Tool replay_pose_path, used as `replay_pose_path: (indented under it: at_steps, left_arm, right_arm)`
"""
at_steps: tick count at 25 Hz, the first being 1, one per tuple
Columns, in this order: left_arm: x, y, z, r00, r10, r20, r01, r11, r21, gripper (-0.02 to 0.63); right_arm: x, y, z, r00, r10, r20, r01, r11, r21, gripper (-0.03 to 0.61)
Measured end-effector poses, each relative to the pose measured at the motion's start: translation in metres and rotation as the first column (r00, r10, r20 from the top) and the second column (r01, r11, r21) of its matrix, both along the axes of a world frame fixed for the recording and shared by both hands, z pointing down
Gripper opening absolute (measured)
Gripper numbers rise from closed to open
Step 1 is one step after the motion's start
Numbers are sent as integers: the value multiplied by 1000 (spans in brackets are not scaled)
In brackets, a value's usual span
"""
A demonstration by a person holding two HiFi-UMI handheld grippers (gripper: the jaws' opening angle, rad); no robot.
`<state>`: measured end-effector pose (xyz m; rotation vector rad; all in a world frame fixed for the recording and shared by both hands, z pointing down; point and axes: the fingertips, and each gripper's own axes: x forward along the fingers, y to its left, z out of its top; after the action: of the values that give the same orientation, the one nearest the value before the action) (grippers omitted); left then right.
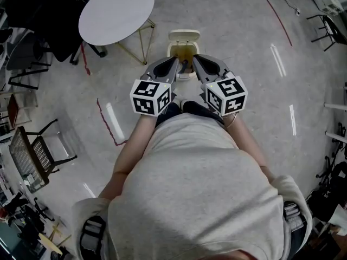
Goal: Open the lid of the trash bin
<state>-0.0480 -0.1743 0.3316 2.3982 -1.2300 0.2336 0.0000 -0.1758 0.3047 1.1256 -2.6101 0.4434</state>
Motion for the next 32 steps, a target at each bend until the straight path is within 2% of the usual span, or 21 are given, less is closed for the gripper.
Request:
replay_pose_path:
  at_steps: [5,17,23,32]
  left_arm:
    - [1,3,7,1000,-2,-16,1,1000,-28,9]
    - [5,3,10,1000,0,-15,-1,999,-42,9]
    - [13,3,13,1000,25,-14,-25,998,-53,9]
    - [21,2,14,998,59,11,-58,998,-38,9]
  right_arm:
    - [-2,3,3,1000,-13,-6,13,1000,-8,6]
    - [-2,7,8,999,-36,-40,36,999,-7,6]
    - [-1,9,6,999,-49,-11,48,999,-17,6]
    - [1,7,6,998,-53,-22,53,999,-14,6]
